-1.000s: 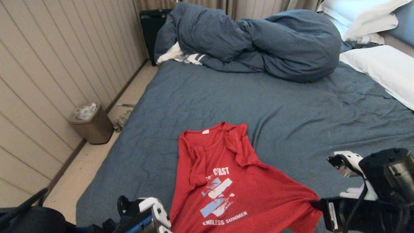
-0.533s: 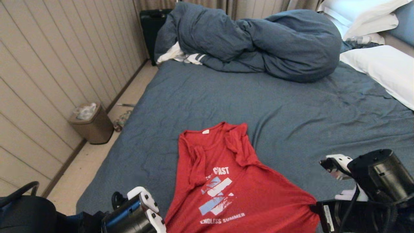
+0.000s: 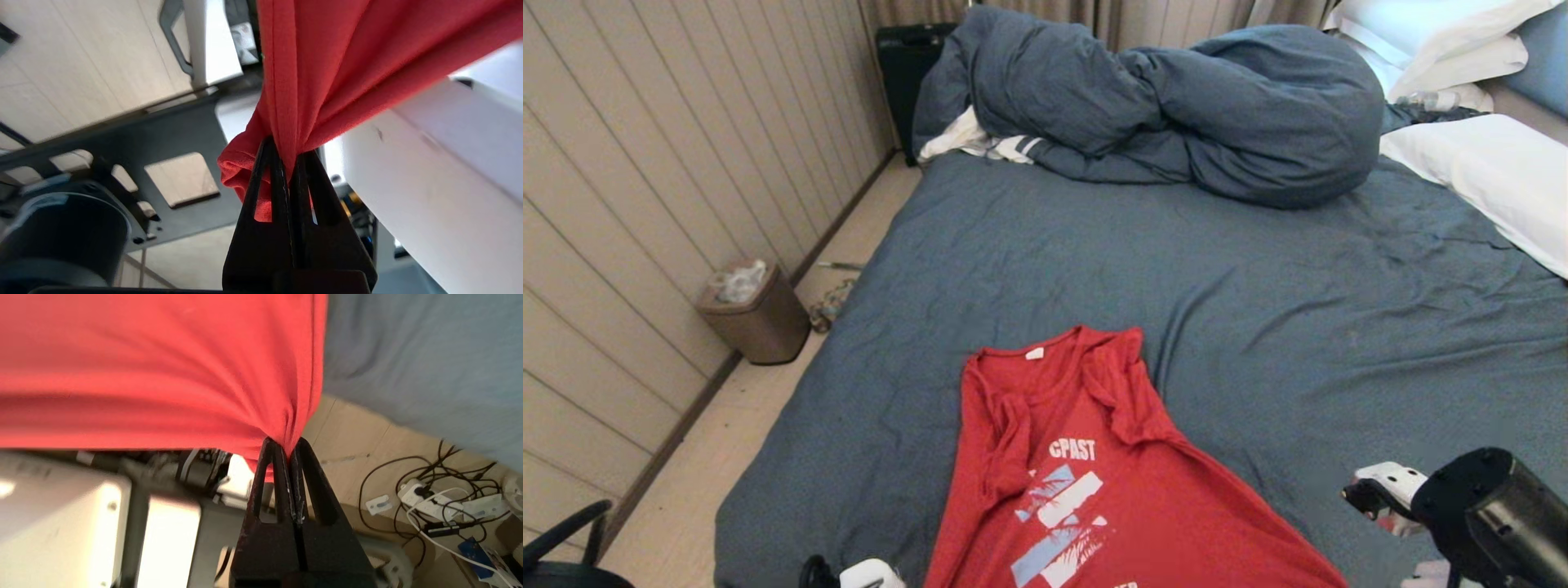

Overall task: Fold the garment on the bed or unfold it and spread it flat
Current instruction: Fold the red T-shirt

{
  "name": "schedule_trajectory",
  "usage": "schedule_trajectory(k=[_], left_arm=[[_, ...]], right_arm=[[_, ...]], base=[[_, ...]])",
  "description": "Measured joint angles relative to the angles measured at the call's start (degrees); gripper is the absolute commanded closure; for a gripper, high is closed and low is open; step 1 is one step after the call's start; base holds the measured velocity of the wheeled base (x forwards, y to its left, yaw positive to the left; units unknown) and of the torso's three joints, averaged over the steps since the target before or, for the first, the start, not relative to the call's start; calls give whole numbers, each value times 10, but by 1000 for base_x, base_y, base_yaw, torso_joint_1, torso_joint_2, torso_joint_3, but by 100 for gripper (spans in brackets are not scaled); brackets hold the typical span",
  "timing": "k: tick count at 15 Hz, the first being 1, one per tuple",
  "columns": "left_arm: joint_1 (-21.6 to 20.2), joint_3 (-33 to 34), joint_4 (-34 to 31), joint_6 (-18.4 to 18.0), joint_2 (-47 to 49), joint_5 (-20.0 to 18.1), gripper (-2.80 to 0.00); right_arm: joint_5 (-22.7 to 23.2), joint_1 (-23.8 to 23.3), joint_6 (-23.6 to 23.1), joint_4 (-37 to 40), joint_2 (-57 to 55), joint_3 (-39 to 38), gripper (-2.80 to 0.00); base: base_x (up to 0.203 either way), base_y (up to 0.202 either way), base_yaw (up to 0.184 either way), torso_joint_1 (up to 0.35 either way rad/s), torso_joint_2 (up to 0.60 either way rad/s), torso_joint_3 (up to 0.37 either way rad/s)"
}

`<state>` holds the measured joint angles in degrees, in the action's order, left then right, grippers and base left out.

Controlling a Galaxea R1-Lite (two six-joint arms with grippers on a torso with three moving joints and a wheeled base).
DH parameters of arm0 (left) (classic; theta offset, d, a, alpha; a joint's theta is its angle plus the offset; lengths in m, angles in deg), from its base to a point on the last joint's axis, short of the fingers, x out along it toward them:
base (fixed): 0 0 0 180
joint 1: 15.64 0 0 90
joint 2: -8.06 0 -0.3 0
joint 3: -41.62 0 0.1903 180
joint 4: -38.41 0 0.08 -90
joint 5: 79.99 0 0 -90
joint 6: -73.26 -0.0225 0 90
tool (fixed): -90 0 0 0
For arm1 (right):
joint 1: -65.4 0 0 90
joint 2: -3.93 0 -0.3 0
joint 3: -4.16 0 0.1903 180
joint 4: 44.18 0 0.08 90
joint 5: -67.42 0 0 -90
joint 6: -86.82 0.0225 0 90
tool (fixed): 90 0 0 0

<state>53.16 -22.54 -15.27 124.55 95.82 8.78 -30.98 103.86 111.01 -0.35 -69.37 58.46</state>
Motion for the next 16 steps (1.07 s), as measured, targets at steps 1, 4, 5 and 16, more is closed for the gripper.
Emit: schedule_trajectory(k=[1,4,5,16], left_arm=[[6,0,-1,5,-2,-7,0],[20,-5,0,9,-5,-11,0],[18,-13,0,9,-6,-5,0],[-291,-119,75,-162,51,39,0]], right_arm=[[1,14,10,8,4,-1,0],[0,26,12,15,10,6,0],[-1,23,11,15,11,18,0],[0,-120,-40,-7,-150,227,0]], base=[[0,0,0,0,0,0],[0,0,0,0,0,0],[0,0,0,0,0,0],[0,0,0,0,0,0]])
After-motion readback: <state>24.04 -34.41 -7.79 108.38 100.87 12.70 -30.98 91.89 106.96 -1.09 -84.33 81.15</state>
